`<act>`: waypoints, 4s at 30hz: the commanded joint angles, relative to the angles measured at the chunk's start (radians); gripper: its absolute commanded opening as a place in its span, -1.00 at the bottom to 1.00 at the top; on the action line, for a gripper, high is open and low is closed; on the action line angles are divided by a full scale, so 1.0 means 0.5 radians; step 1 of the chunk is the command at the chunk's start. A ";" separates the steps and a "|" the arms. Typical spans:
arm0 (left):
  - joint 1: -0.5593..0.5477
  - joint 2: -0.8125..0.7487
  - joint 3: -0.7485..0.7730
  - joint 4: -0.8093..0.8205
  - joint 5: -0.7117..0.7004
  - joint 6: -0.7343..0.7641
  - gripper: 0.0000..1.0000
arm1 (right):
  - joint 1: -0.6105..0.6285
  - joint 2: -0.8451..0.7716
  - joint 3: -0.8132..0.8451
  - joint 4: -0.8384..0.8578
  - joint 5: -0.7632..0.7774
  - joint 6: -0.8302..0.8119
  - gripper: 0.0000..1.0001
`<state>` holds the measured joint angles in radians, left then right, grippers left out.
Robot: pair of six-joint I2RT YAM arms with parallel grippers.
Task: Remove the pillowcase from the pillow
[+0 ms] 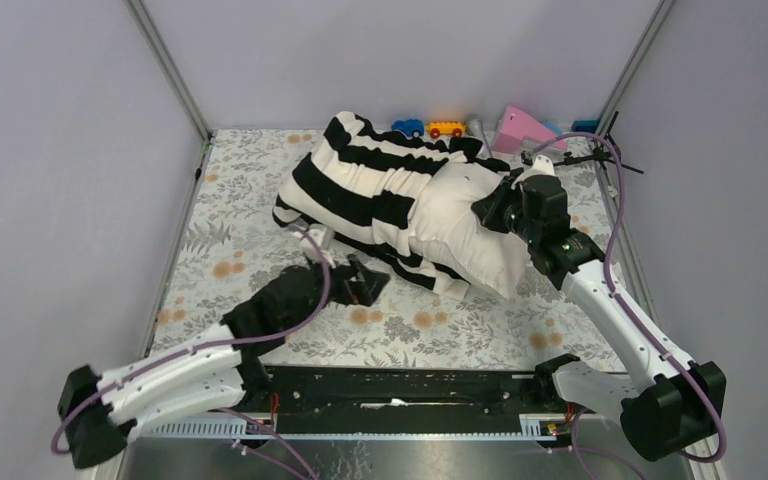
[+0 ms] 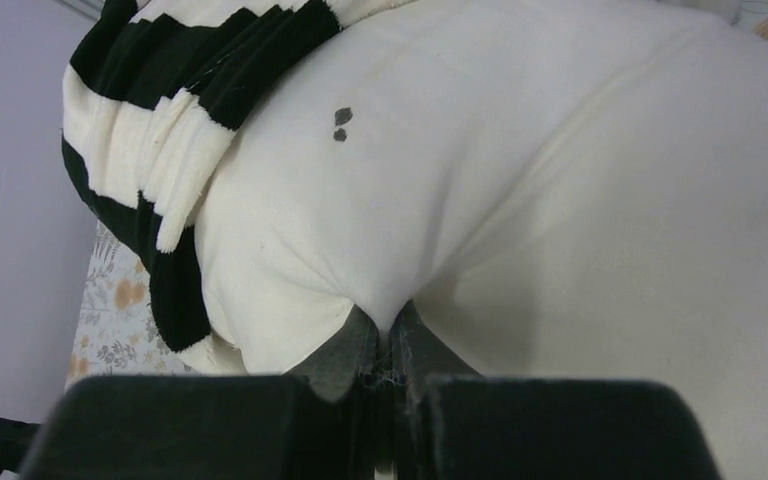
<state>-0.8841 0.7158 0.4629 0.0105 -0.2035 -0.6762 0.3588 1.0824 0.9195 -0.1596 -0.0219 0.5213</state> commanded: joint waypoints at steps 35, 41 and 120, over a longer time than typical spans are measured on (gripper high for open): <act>0.679 0.743 0.504 -0.078 -0.409 0.266 -1.00 | 0.001 -0.110 -0.019 0.071 0.296 -0.062 -1.00; 0.676 0.439 0.566 -0.138 -0.048 0.257 -1.00 | 0.000 0.086 0.003 0.233 -0.334 -0.030 -0.75; 0.678 -0.170 -0.262 0.120 -1.013 -0.021 -1.00 | 0.327 -0.239 -0.224 -0.067 1.093 -0.289 -1.00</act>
<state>-0.5846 0.6941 0.3061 0.2237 -0.2749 -0.6109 0.7124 1.0908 0.8776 -0.1730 0.3344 0.2523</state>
